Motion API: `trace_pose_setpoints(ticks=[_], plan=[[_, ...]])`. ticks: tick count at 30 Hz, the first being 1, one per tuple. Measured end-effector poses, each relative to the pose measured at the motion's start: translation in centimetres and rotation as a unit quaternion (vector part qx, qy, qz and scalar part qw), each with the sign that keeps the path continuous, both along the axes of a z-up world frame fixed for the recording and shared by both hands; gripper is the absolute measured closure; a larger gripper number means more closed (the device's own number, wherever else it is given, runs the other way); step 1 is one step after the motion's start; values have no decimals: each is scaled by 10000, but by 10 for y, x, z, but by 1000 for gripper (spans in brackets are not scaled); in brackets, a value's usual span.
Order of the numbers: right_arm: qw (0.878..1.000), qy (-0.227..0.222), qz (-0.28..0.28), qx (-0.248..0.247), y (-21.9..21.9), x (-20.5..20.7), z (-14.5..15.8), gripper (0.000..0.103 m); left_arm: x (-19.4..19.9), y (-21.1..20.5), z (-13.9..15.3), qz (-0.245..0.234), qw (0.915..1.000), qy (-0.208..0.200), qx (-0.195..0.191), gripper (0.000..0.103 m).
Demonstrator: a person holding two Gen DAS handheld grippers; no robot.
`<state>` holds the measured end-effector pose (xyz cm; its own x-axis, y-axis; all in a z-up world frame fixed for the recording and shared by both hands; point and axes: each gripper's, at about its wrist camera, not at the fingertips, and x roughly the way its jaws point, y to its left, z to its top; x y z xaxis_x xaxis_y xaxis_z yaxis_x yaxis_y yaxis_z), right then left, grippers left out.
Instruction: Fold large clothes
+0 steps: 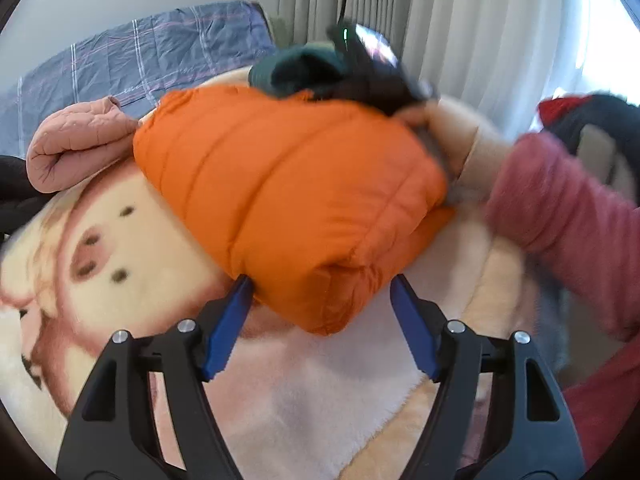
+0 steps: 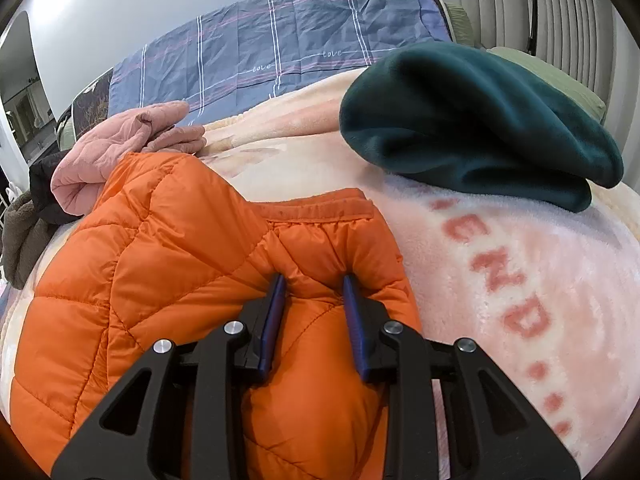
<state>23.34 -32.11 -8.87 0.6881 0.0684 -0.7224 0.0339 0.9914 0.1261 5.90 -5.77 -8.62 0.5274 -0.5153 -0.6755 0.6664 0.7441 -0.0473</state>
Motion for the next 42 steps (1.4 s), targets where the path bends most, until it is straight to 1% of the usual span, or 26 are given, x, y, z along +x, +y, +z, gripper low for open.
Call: trace_pose_setpoints(ticks=[1, 2, 3, 4, 6, 8, 9, 10, 11, 13, 14, 15, 17, 20, 22, 24, 26, 28, 30, 32, 33, 34, 35, 37, 40, 42], plan=[[10000, -14, -3, 22, 0, 0, 0, 73, 7, -6, -4, 332, 9993, -52, 184, 30], [10000, -26, -6, 37, -1, -1, -1, 73, 13, -7, -4, 542, 9983, -70, 219, 34], [10000, -39, -16, 62, -2, -2, -1, 73, 20, -7, -3, 765, 9969, -50, 163, 35], [9999, -46, -37, 109, -3, -2, -2, 73, 28, -4, 0, 928, 9957, 34, -17, 35], [9997, -56, -36, 229, -8, -3, -5, 73, 29, -2, 1, 1014, 9948, 19, -29, 34], [9996, -85, -12, 265, -9, -4, -5, 73, 22, -4, -11, 1134, 9916, -245, 569, 34], [9996, -113, 21, 246, -7, -5, -5, 73, 20, 0, -21, 1202, 9889, -259, 831, 34], [9997, -129, 40, 225, -6, -6, -5, 73, 20, 9, -28, 1252, 9892, -70, 761, 34], [9997, -139, 43, 211, -6, -6, -5, 73, 22, 17, -30, 1269, 9903, 149, 548, 34], [9997, -156, 41, 203, -6, -7, -4, 73, 24, 30, -27, 1278, 9902, 466, 323, 34], [9996, -158, 43, 220, -7, -6, -4, 73, 24, 30, -22, 1264, 9901, 511, 330, 38], [9995, -165, 42, 268, -8, -7, -4, 73, 20, 30, -16, 1181, 9909, 542, 352, 48], [9993, -181, 42, 315, -10, -7, -4, 73, 5, 27, 1, 887, 9936, 594, 356, 61], [9993, -202, 47, 322, -11, -8, -4, 73, -21, 24, 40, 384, 9989, 222, 126, 65], [9993, -203, 48, 317, -11, -9, -4, 72, -25, 19, 69, 290, 9989, -345, 83, 65], [9993, -206, 48, 323, -11, -9, -4, 72, -11, 7, 86, 299, 9963, -804, 93, 65], [9992, -208, 48, 325, -11, -8, -4, 72, 20, -9, 92, 419, 9944, -968, 98, 65], [9992, -216, 50, 338, -11, -9, -4, 72, 62, -26, 89, 520, 9939, -967, 82, 65], [9991, -222, 55, 366, -12, -9, -4, 72, 105, -38, 80, 596, 9954, -744, 59, 65], [9987, -233, 64, 438, -15, -8, -3, 72, 152, -53, 59, 668, 9971, -273, 260, 64], [9985, -232, 63, 492, -16, -8, -3, 72, 165, -58, 45, 650, 9967, -118, 476, 57], [9980, -221, 54, 595, -19, -7, -4, 71, 176, -64, 31, 531, 9964, -169, 631, 55], [9976, -217, 59, 655, -22, -7, -4, 71, 180, -65, 23, 443, 9970, -188, 604, 54], [9967, -228, 93, 767, -23, -8, -4, 71, 176, -61, 17, 478, 9976, -108, 490, 54], [9978, -280, 119, 592, -17, -11, 2, 71, 167, -65, 13, 503, 9956, -370, 698, 55], [9984, -293, 123, 463, -16, -17, 12, 71, 166, -65, 11, 477, 9952, -427, 734, 56]])
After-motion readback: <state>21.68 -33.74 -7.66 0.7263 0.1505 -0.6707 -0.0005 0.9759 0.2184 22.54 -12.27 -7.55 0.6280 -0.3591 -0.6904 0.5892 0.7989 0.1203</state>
